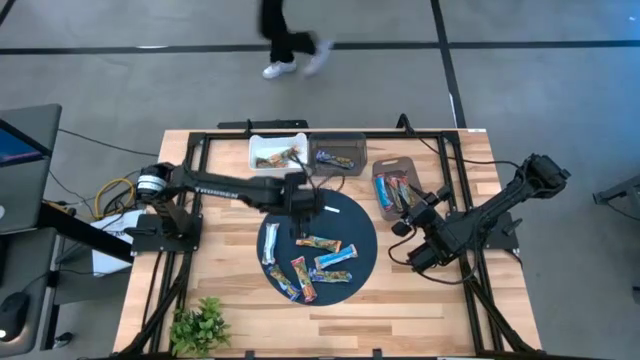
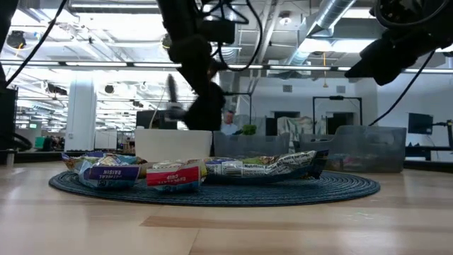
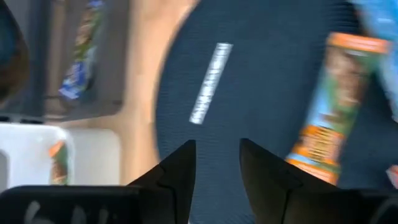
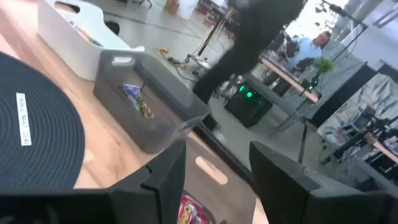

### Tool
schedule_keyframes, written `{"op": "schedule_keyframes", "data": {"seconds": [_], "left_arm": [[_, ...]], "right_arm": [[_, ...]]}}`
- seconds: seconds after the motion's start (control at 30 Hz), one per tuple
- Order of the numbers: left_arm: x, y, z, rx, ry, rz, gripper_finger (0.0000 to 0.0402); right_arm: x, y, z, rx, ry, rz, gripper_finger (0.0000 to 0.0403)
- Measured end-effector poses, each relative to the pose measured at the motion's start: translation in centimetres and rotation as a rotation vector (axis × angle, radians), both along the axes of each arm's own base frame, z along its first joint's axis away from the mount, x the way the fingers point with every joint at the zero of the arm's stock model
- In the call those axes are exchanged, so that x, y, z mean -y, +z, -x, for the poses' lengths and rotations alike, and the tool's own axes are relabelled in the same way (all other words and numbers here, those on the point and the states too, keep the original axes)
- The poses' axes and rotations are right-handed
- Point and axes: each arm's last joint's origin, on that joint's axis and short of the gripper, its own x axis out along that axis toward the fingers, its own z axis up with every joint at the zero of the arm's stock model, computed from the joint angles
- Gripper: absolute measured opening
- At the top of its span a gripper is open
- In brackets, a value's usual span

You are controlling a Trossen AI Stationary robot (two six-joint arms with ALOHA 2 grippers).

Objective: Pick and place Granola Bars by type
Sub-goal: Put the blue granola bar into the top black bin

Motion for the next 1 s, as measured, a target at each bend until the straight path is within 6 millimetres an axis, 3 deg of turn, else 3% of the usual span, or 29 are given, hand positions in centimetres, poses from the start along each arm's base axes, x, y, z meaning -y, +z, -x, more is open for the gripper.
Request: {"op": "schedule_keyframes", "data": {"seconds": [0.23,0.5,0.67,0.83,1.0], "left_arm": [[5.5,-0.7,0.9,-0.049,-0.144,0.025,0.0119],[9.5,-4.6,2.7,-0.037,-0.233,-0.092,0.0119],[11.1,-6.1,4.3,0.05,-0.246,-0.21,0.0119],[11.6,-6.4,7.2,0.253,-0.214,-0.332,0.0119],[11.3,-6.2,10.6,0.5,-0.196,-0.393,0.0119]], "right_arm": [[-0.5,-0.3,-0.7,-0.017,0.025,-0.024,0.0171],[-2.2,-0.4,-3.5,-0.122,0.169,-0.065,0.0171],[-3.1,0.4,-6.2,-0.138,0.366,-0.159,0.0171],[-3.4,-0.3,-9.5,-0.176,0.759,-0.2,0.0171],[-1.7,-0.9,-12.8,-0.175,0.931,-0.222,0.0171]]}}
